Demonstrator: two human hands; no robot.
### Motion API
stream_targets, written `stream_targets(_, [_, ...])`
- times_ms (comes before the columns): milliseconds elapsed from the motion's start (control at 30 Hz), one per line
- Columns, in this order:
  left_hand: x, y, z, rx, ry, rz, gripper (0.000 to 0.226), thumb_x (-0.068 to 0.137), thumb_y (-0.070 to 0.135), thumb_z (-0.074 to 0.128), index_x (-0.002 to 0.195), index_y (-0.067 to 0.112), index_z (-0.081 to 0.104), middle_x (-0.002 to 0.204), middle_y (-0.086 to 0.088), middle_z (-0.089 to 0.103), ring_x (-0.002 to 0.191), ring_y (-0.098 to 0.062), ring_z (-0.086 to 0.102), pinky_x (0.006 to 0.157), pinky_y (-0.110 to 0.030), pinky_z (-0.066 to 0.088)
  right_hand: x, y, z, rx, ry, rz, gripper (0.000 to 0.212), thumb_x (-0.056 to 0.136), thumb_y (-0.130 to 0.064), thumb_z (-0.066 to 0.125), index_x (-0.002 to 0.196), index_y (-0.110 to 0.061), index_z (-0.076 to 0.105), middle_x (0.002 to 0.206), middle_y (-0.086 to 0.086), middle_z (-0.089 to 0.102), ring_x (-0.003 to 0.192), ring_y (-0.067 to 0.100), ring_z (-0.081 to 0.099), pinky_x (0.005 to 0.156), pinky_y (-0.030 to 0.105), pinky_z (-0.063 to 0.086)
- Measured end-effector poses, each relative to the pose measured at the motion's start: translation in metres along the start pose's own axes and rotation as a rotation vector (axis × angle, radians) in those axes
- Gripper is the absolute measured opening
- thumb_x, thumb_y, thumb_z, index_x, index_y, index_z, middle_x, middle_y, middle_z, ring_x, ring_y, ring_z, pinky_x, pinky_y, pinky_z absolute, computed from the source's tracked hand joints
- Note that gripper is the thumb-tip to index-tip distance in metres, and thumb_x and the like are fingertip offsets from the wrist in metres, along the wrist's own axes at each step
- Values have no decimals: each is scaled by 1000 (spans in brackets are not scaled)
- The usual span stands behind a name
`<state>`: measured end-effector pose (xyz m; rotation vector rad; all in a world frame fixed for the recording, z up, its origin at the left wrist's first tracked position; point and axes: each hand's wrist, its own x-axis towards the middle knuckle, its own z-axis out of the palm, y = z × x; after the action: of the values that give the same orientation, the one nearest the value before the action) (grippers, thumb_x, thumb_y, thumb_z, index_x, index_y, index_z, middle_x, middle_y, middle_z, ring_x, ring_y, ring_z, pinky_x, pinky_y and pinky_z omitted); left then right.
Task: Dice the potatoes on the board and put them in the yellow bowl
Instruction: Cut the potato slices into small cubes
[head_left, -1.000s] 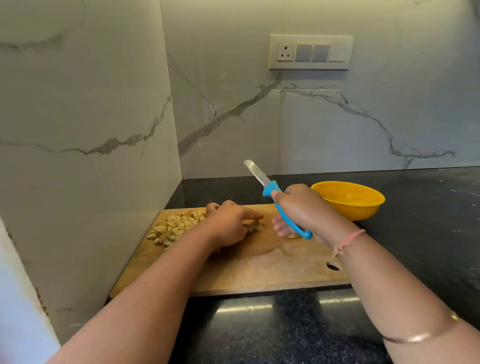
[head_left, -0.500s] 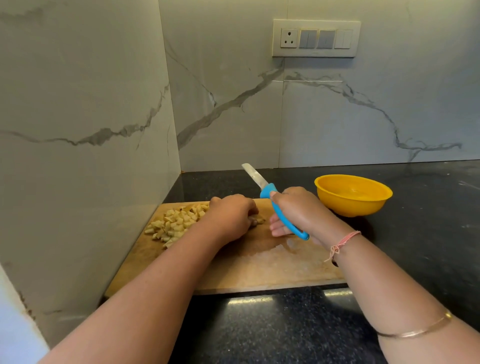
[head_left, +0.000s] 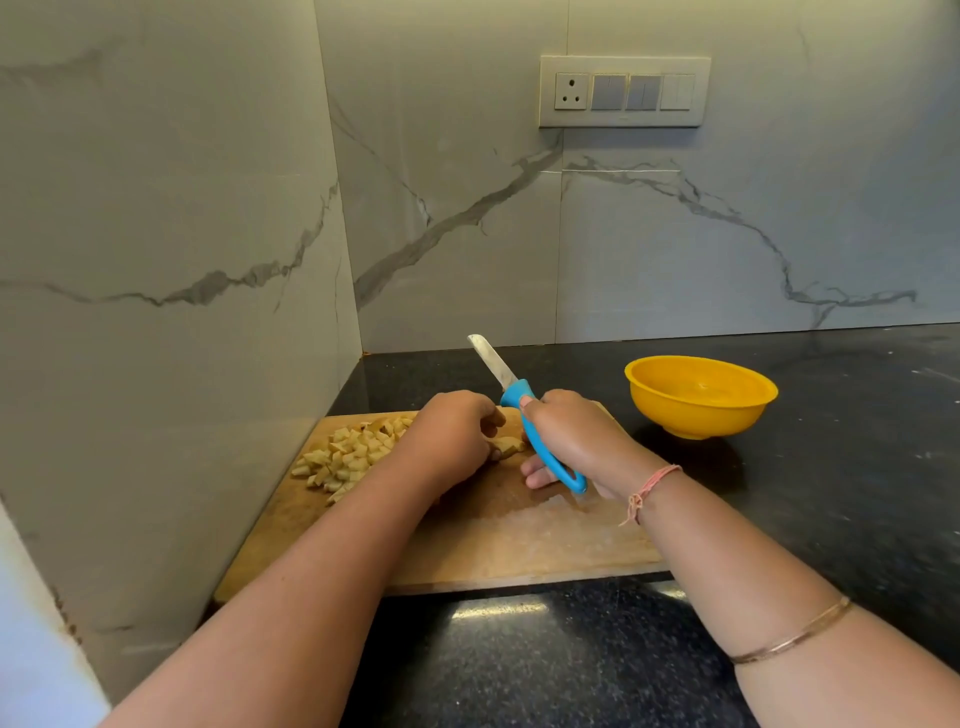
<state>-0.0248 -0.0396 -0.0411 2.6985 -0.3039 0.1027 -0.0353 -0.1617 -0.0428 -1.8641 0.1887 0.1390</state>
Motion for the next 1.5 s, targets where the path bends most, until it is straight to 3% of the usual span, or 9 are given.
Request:
stream_targets(100, [0,1,1,-10,13,-8,43,90,15,64,132,16,55,126,0,61,104,-15,60,94,-26,50,1,0,-1,37,-36,6,46,98,-37,44,134,-9,38,83,12,58,53,16,59,36,19,48])
stream_targets(267, [-1,1,1,12,3,-13,40,91,21,63,130,16,57,121,-1,63,82,-10,56,81,-23,50,-4,1,-2,28,-44,-38,44,99,-38,41,132,-8,40,78,11,60,50,15,59,40,20,50])
stream_targets(433, [-1,0,2,25,-2,-21,41,91,23,63,131,18,57,123,-1,62,105,-15,60,93,-28,50,-12,2,-8,28,3,-68,37,101,-38,37,126,-10,39,83,10,59,54,16,59,48,22,51])
stream_targets(667, [-1,-2,6,-3,8,-16,31,92,21,61,123,17,63,116,0,66,98,-12,61,91,-27,52,-15,2,-5,-19,5,-79,40,101,-38,37,128,-10,40,89,10,60,52,15,58,42,20,46])
stream_targets(833, [0,-5,6,-39,29,-52,23,90,26,65,111,18,71,97,2,69,78,-10,60,81,-28,55,-30,4,-14,-444,209,-304,30,99,-31,42,121,-12,51,84,7,68,46,10,49,38,18,37])
stream_targets(1000, [3,-4,6,-18,24,-84,22,90,30,64,107,19,73,88,4,68,75,-11,59,80,-30,56,-61,13,-15,-787,222,-363,36,99,-30,42,131,-16,52,107,6,63,86,17,59,64,22,43])
stream_targets(1100, [4,-4,7,10,24,-114,19,90,33,63,100,20,74,88,2,68,83,-15,62,89,-37,54,-73,15,-10,-881,228,-316,38,100,-32,41,133,-16,49,123,5,59,106,18,56,76,22,40])
stream_targets(1233, [6,-4,9,58,40,-131,19,90,36,62,96,23,74,89,4,68,88,-14,62,96,-41,48,-73,18,-4,-942,208,-274,38,99,-33,41,133,-17,48,117,3,59,101,16,56,75,23,43])
stream_targets(1500, [8,-6,12,112,83,-126,21,90,40,60,96,26,75,90,7,69,86,-12,61,82,-32,50,-73,7,7,-1042,205,-321,21,97,-26,45,115,-17,51,80,-3,41,84,16,49,70,27,43])
